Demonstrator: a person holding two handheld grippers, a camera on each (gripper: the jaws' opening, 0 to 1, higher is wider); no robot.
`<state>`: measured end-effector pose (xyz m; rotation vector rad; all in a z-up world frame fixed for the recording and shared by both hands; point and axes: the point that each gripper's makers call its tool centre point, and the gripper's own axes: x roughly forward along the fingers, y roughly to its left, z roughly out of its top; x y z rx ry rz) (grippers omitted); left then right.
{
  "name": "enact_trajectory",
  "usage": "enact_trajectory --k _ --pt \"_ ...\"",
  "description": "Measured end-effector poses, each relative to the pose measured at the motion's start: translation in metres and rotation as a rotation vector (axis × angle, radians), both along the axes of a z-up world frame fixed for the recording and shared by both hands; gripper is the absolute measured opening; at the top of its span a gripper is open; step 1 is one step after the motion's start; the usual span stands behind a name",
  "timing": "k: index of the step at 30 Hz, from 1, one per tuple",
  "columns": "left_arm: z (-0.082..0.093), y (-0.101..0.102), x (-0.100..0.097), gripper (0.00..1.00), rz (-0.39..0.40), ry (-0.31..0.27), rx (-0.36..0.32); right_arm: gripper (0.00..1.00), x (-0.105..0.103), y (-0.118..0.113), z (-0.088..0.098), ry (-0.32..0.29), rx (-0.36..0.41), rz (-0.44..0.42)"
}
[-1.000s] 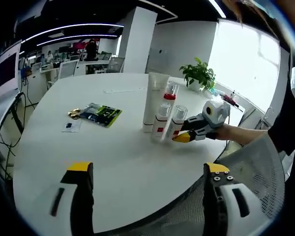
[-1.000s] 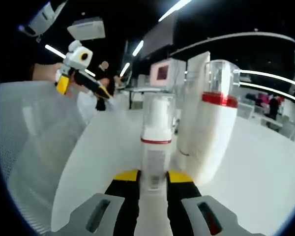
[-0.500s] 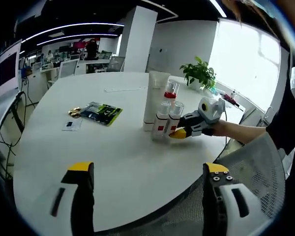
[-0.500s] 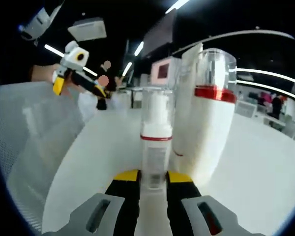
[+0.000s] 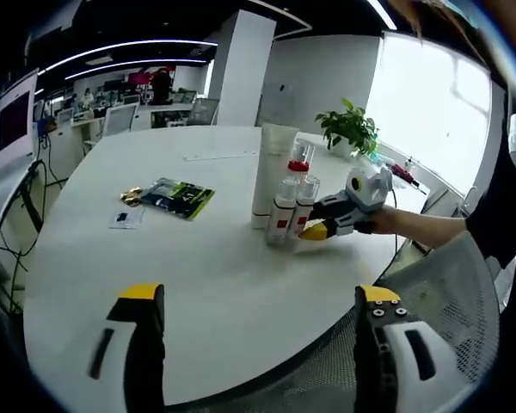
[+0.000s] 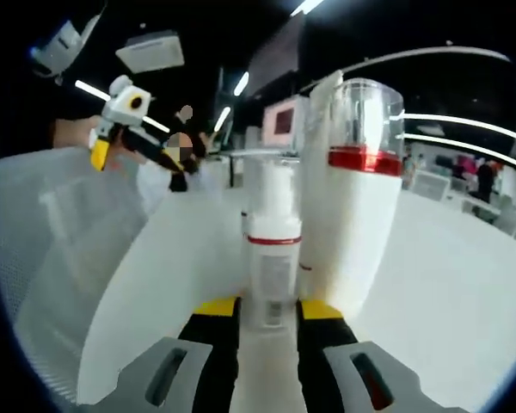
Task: Arrange the skincare products in the storage area until every visible bottle or jar stands upright without overlapping.
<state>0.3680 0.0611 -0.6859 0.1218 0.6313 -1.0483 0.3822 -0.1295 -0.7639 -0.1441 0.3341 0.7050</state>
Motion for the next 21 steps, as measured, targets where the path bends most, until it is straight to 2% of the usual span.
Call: enact_trajectory --k 3,11,16,21 --pt "0.0 -0.001 -0.001 0.86 -0.004 0.006 -0.001 0.23 -0.006 -0.004 0.001 0.016 -0.018 -0.018" --pt "-0.001 -0.001 0.0 0.85 0.002 0.014 -0.007 0.26 -0.031 -0.01 0.025 0.048 -0.023 -0.09" --pt "-0.004 -0.001 -0.002 0.84 0.0 0.032 -0.003 0.27 -0.048 0.001 0.048 0.057 -0.023 -0.119" --pt "-0.005 0.0 -0.002 0.83 0.009 0.051 -0.009 0.28 -0.063 0.015 0.08 0.052 -0.007 -0.154"
